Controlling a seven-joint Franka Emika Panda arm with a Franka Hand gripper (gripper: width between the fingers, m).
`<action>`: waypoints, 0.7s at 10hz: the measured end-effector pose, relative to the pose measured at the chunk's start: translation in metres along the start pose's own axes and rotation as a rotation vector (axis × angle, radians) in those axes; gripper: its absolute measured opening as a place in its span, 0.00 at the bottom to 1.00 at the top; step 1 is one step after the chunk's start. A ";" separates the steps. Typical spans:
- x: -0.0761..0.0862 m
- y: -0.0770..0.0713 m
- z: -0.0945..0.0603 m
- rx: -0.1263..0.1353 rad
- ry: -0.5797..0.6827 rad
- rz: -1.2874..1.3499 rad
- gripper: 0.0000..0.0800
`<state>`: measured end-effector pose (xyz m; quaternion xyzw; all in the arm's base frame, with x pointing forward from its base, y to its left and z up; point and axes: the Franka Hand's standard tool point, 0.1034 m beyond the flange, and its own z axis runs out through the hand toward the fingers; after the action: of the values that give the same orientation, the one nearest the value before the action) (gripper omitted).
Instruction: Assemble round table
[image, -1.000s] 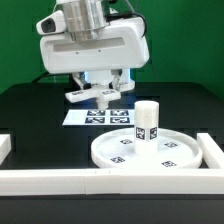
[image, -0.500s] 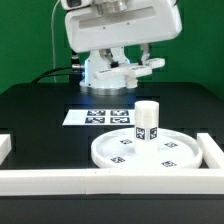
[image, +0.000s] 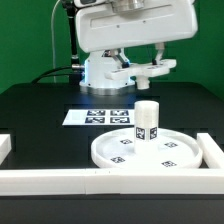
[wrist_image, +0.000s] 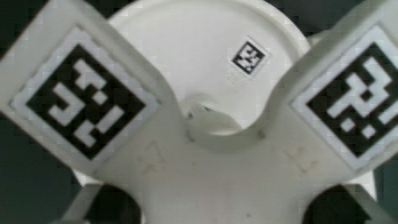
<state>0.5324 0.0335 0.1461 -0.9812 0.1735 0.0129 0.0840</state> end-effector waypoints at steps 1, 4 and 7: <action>0.011 -0.010 0.007 -0.003 0.002 -0.054 0.56; 0.016 -0.011 0.011 -0.005 -0.004 -0.091 0.56; 0.011 -0.005 0.016 -0.033 -0.011 -0.172 0.56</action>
Offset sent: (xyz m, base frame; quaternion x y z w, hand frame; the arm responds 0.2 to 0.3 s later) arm 0.0000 0.0000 0.0000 0.0000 0.0000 0.0000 1.0000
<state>0.5447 0.0375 0.1302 -0.9936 0.0879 0.0138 0.0697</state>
